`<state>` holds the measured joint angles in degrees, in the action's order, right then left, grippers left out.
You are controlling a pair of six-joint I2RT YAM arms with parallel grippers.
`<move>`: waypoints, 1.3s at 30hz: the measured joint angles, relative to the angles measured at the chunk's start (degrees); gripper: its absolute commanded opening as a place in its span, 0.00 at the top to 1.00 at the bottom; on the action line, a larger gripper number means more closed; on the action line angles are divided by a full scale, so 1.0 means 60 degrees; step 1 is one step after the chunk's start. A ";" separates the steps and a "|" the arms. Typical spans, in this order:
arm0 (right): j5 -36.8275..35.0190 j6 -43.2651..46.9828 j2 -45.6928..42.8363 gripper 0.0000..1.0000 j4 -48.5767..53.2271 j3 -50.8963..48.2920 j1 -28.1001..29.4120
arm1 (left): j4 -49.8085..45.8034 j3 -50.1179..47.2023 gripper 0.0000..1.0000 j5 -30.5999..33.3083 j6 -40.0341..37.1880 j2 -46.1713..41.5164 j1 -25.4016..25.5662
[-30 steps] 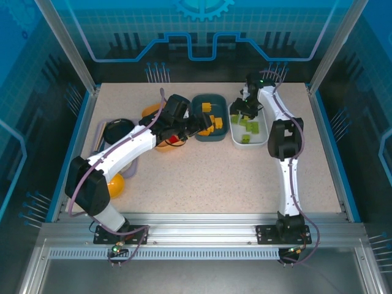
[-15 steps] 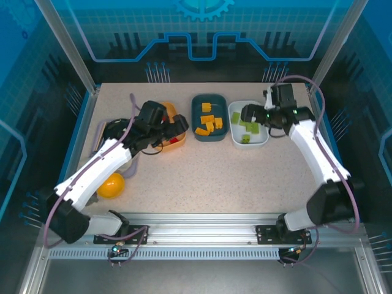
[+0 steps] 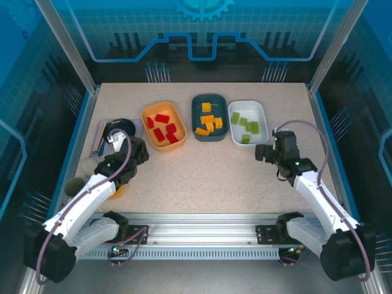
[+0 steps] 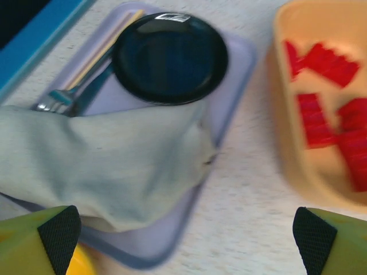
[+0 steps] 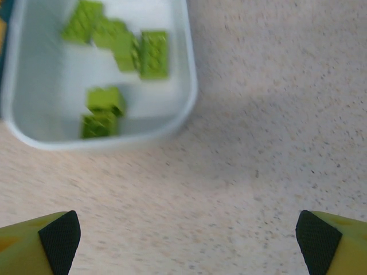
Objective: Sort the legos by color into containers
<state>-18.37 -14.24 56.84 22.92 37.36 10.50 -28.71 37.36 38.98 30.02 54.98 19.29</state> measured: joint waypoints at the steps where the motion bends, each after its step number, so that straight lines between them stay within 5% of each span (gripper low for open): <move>1: -0.0113 0.0175 0.0047 0.00 -0.0200 -0.0277 0.0000 | 0.0251 -0.0364 0.01 0.0051 -0.0328 -0.0033 -0.0124; 9: -0.0382 0.0954 0.1031 0.00 -0.2994 -0.1774 0.0000 | 0.2878 -0.2269 0.01 -0.0608 -0.2353 0.0357 -0.1286; 24: 0.0353 0.1898 0.4306 0.00 -0.7085 -0.0962 -0.0521 | 0.7679 -0.1494 0.01 -0.3741 -0.3570 0.4113 -0.3949; 32: 0.1188 0.2000 0.4747 0.00 -0.8572 -0.1064 -0.1009 | 0.9173 -0.1734 0.01 -0.5140 -0.3854 0.4022 -0.4116; 39: 0.1625 0.2138 0.4750 0.00 -1.0262 -0.2342 -0.1009 | 1.0204 -0.2914 0.01 -0.5308 -0.4091 0.3053 -0.4098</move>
<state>-8.62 -1.41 85.34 -38.65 23.31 4.45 32.51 19.88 7.14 5.48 73.30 -5.30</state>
